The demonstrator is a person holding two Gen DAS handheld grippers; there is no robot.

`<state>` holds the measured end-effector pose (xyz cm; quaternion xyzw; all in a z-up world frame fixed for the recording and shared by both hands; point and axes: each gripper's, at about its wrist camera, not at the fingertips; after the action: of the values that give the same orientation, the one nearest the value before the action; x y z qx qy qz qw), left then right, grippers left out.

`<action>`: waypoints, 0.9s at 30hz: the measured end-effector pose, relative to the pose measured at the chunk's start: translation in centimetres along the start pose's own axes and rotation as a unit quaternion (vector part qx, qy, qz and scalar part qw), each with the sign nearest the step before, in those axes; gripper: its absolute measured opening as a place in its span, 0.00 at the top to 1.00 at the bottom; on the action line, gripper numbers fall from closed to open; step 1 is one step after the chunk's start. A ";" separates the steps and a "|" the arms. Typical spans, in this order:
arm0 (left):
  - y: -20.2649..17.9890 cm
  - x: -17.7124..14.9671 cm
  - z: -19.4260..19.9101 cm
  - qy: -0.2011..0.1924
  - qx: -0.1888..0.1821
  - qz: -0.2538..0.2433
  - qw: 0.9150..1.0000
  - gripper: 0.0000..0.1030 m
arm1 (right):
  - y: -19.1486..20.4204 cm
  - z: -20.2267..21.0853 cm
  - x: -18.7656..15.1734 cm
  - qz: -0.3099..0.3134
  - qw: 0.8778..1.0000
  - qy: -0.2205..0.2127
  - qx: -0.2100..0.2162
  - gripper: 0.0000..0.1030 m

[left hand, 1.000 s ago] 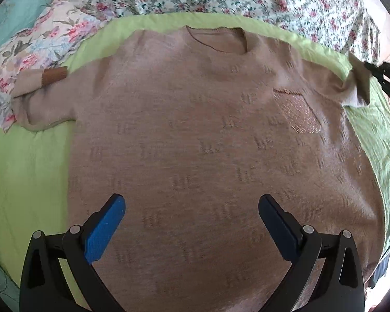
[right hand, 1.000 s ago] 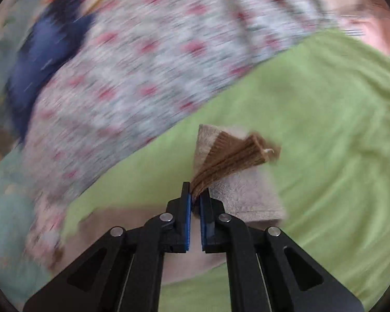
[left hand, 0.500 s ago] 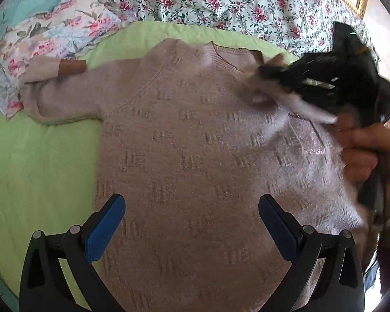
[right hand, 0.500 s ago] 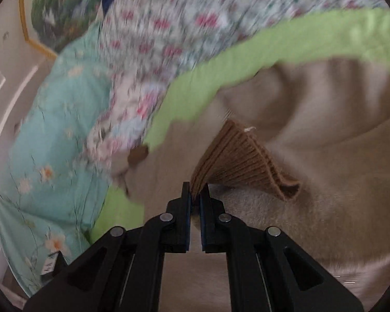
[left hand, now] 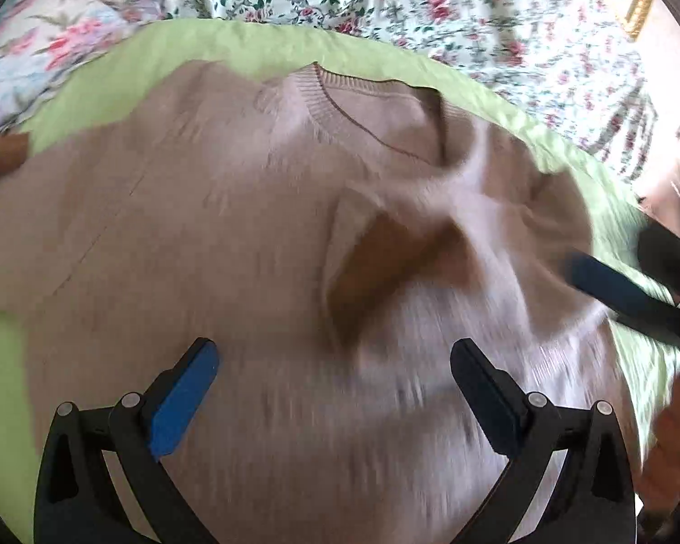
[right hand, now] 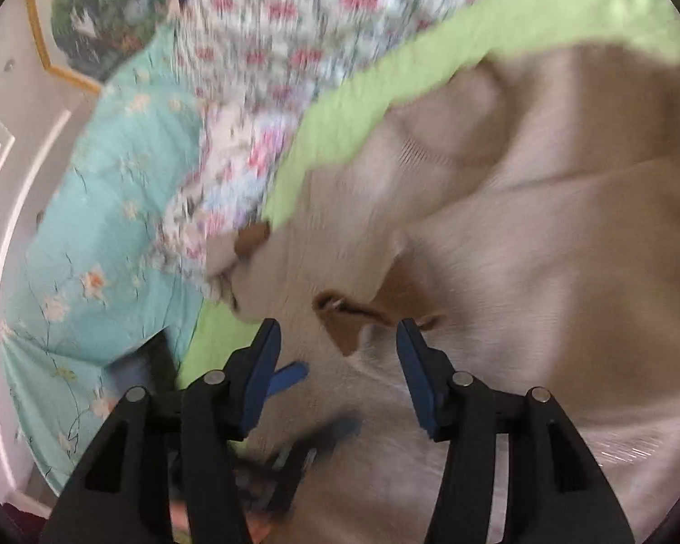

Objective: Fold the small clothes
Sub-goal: 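Fold the sleeve across the sweater body with the right gripper and release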

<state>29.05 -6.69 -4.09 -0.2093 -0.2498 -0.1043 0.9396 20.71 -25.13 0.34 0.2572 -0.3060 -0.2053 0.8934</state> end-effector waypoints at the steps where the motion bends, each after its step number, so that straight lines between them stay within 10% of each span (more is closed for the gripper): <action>1: 0.0 0.9 -0.4 -0.003 0.006 0.003 1.000 0.17 | -0.6 1.3 -0.3 -0.007 1.000 -0.013 -0.004 0.47; 3: 0.0 2.3 -0.8 -0.016 0.002 -0.002 1.000 0.42 | -2.1 4.2 -0.8 -0.023 0.999 -0.041 -0.016 0.47; 5: 0.2 2.9 -0.8 -0.014 -0.017 -0.004 1.000 0.95 | -3.6 6.7 -1.4 -0.040 0.996 -0.066 -0.037 0.47; 10: 2.8 0.7 3.8 -0.060 -0.039 0.026 0.997 0.96 | -6.4 10.2 -2.3 -0.058 0.990 -0.107 -0.076 0.47; 17: 5.1 -0.3 2.2 -0.025 -0.055 0.040 0.997 0.96 | -10.5 10.7 -0.3 -0.077 0.978 -0.127 -0.146 0.47; 27: 7.2 -1.4 2.9 -0.048 -0.057 0.064 0.995 0.96 | -15.6 5.3 4.1 -0.063 0.971 -0.057 -0.222 0.47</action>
<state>28.80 1.16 -4.96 -0.2830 -0.2744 -0.0474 0.9178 16.90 -41.28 -3.38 0.0592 -0.2866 -0.3385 0.8943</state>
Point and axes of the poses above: each gripper's, at about its wrist camera, not at the fingertips, and z roughly against the way its jaws point, y to its left, x to its top, and after that the axes turned 9 degrees about -x, right-handed
